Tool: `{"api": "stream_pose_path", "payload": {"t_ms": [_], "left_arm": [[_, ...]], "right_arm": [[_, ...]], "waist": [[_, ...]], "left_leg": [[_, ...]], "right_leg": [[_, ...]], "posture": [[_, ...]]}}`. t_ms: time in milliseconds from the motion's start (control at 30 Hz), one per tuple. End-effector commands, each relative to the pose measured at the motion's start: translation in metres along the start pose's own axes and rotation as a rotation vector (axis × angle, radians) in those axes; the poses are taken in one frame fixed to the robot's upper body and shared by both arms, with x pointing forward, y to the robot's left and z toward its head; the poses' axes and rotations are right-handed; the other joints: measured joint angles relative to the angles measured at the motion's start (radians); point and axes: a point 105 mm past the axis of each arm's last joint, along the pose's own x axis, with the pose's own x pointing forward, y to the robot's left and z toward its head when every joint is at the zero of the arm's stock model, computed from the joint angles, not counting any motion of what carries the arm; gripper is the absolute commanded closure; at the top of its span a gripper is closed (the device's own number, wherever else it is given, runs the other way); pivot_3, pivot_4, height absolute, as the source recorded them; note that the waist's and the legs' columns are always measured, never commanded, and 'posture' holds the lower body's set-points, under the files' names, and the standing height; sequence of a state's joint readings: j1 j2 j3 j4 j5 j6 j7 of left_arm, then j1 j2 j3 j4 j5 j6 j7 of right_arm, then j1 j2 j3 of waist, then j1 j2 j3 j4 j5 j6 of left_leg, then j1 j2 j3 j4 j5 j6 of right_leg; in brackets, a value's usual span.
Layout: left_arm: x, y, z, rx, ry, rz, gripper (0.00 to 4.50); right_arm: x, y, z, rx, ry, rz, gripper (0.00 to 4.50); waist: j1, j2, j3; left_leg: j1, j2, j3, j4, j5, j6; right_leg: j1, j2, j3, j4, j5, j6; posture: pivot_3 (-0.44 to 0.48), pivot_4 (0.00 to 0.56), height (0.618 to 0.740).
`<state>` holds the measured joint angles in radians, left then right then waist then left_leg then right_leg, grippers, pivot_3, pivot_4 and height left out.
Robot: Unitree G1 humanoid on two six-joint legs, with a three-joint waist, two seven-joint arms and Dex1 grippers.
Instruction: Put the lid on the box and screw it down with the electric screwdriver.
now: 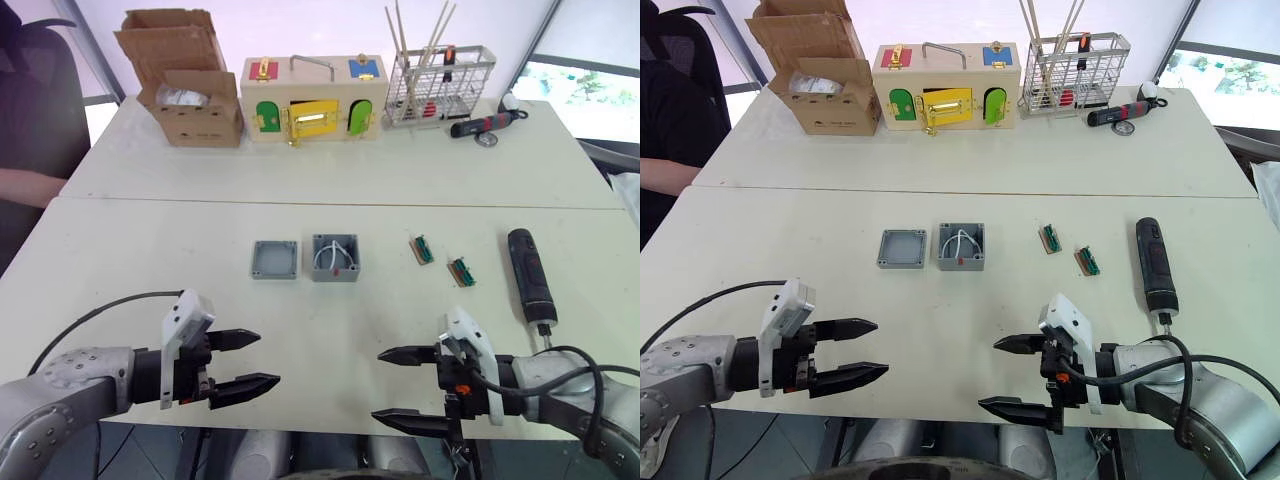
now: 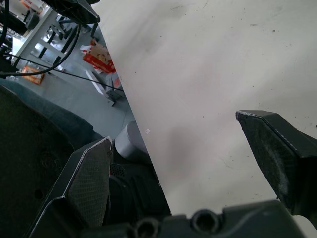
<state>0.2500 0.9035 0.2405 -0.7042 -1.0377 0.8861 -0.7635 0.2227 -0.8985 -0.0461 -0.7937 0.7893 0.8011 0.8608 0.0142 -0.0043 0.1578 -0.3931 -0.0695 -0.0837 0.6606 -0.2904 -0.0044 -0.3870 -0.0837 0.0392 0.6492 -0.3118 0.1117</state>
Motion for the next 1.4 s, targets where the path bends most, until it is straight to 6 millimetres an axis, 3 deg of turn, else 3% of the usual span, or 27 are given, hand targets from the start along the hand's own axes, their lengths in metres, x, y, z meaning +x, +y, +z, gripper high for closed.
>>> {"api": "stream_pose_path", "payload": {"t_ms": [33, 500, 800, 867, 967, 1067, 1167, 1267, 1333, 1400], "left_arm": [[-0.001, -0.002, 0.007, 0.021, -0.024, -0.011, 0.00], [0.000, 0.000, 0.008, 0.023, -0.026, -0.010, 0.00], [-0.005, 0.022, 0.001, 0.128, 0.096, 0.114, 0.00], [-0.015, 0.037, 0.014, 0.196, 0.164, 0.143, 0.00], [-0.028, 0.051, 0.056, 0.345, 0.253, 0.110, 0.00], [-0.022, 0.065, 0.088, 0.489, 0.321, 0.079, 0.00], [-0.007, 0.072, 0.113, 0.594, 0.333, 0.033, 0.00], [0.028, 0.068, 0.138, 0.697, 0.323, -0.090, 0.00], [0.051, 0.061, 0.142, 0.746, 0.340, -0.186, 0.00], [0.063, 0.057, 0.142, 0.768, 0.349, -0.244, 0.00]], "right_arm": [[0.002, 0.007, 0.006, -0.023, -0.013, 0.025, 0.04], [0.002, -0.003, 0.007, -0.058, -0.012, -0.031, 0.04], [-0.004, -0.019, 0.016, -0.096, 0.006, -0.082, 0.04], [-0.009, -0.017, 0.023, -0.078, 0.052, -0.056, 0.04], [-0.014, -0.016, 0.051, -0.112, 0.040, -0.036, 0.04], [-0.016, -0.020, 0.068, -0.143, 0.026, -0.063, 0.04], [-0.015, -0.025, 0.078, -0.155, -0.007, -0.104, 0.04], [-0.013, -0.029, 0.083, -0.178, -0.035, -0.144, 0.04], [-0.011, -0.032, 0.081, -0.180, -0.045, -0.177, 0.04], [-0.010, -0.035, 0.079, -0.176, -0.053, -0.201, 0.04]], "waist": [[0.000, 0.000, 0.000], [-0.001, 0.000, 0.000], [0.001, 0.000, 0.000], [0.002, 0.000, 0.001], [0.002, -0.003, 0.004], [0.001, -0.003, 0.004], [-0.001, -0.004, 0.004], [0.000, -0.004, 0.004], [-0.002, -0.004, 0.004], [-0.005, -0.005, 0.004]], "left_leg": [[0.000, 0.000, 0.000, 0.000, 0.000, 0.000], [0.000, 0.000, 0.000, -0.001, 0.000, 0.000], [0.000, 0.000, 0.000, -0.002, 0.000, 0.000], [0.000, 0.000, 0.000, -0.003, 0.000, 0.000], [0.000, 0.000, -0.001, -0.003, 0.001, -0.001], [0.000, -0.001, -0.002, -0.003, 0.001, -0.001], [-0.001, -0.002, 0.000, -0.008, 0.001, -0.001], [-0.014, -0.002, 0.000, -0.005, 0.005, -0.007], [-0.025, -0.002, -0.003, 0.004, 0.005, -0.007], [-0.027, -0.003, -0.002, 0.006, 0.005, -0.007]], "right_leg": [[0.000, 0.000, 0.000, 0.000, 0.000, 0.000], [0.000, 0.000, 0.000, -0.001, 0.000, 0.000], [-0.001, 0.000, 0.000, -0.001, 0.000, 0.000], [-0.001, 0.000, 0.000, -0.002, 0.000, 0.000], [-0.002, 0.000, -0.001, -0.001, 0.000, -0.001], [-0.002, 0.000, -0.003, -0.003, 0.001, -0.002], [-0.003, -0.003, -0.004, -0.004, 0.001, -0.001], [-0.015, -0.003, -0.009, 0.000, 0.001, -0.001], [-0.023, -0.002, -0.014, 0.003, 0.002, 0.000], [-0.023, -0.002, -0.015, 0.003, 0.002, 0.000]], "posture": [[0.000, 0.150, 0.740], [0.000, 0.150, 0.740], [0.000, 0.150, 0.740], [0.000, 0.150, 0.740], [0.000, 0.150, 0.740], [0.000, 0.150, 0.740], [0.000, 0.150, 0.740], [0.000, 0.150, 0.740], [0.000, 0.150, 0.740], [0.000, 0.150, 0.740]]}}
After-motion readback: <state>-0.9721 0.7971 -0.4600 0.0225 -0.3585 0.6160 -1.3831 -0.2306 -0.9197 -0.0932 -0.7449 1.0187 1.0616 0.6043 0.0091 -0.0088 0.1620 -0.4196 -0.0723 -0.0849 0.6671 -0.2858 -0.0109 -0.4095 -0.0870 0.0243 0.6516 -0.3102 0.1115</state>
